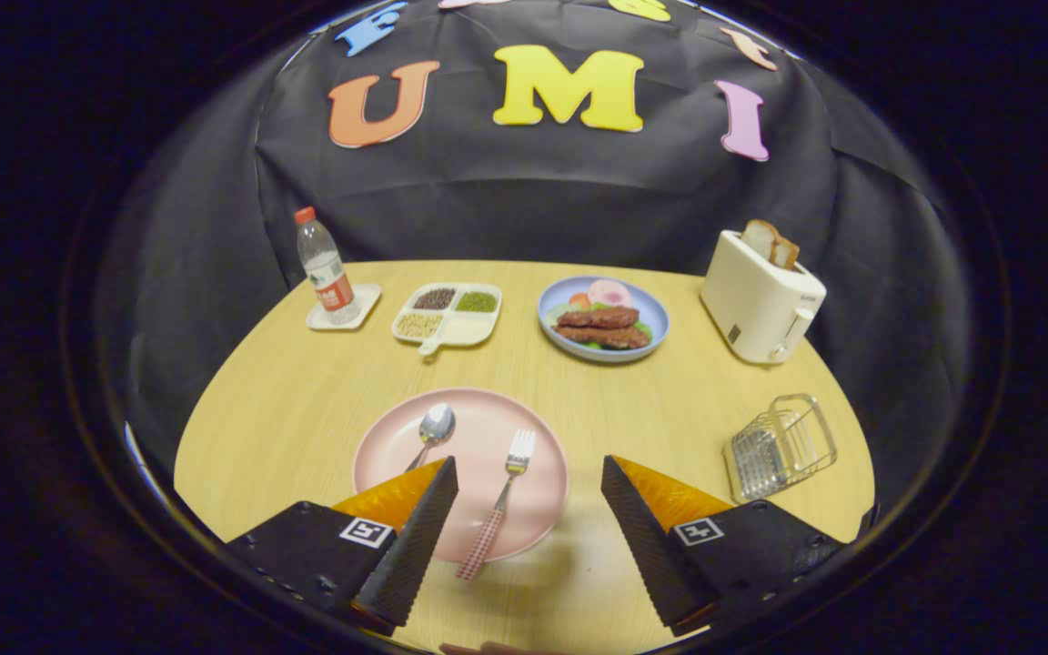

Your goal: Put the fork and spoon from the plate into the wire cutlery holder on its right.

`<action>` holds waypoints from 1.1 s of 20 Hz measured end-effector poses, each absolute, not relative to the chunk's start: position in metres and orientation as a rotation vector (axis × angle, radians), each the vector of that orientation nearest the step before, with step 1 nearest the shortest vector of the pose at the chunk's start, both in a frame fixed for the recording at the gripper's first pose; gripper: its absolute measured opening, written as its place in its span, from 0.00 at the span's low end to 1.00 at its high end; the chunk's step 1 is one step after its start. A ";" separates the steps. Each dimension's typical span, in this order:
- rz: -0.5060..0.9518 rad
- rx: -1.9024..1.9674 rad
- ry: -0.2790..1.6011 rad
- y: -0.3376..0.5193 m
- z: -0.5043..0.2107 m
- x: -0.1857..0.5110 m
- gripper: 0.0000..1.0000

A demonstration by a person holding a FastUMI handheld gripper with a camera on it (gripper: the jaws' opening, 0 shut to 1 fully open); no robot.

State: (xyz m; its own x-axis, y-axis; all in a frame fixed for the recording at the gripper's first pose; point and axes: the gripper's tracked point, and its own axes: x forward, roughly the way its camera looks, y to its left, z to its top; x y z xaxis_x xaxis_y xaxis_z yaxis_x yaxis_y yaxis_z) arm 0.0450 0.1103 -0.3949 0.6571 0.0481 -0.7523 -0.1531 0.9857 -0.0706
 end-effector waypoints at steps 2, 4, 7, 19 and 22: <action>0.105 -0.143 0.894 0.118 -0.414 0.039 0.96; 0.081 -0.153 0.942 0.121 -0.432 0.036 0.96; 0.031 -0.133 1.022 0.118 -0.457 0.029 0.82; -0.013 -0.116 1.142 0.115 -0.485 0.022 0.17; 0.018 -0.114 1.144 0.115 -0.481 0.021 0.08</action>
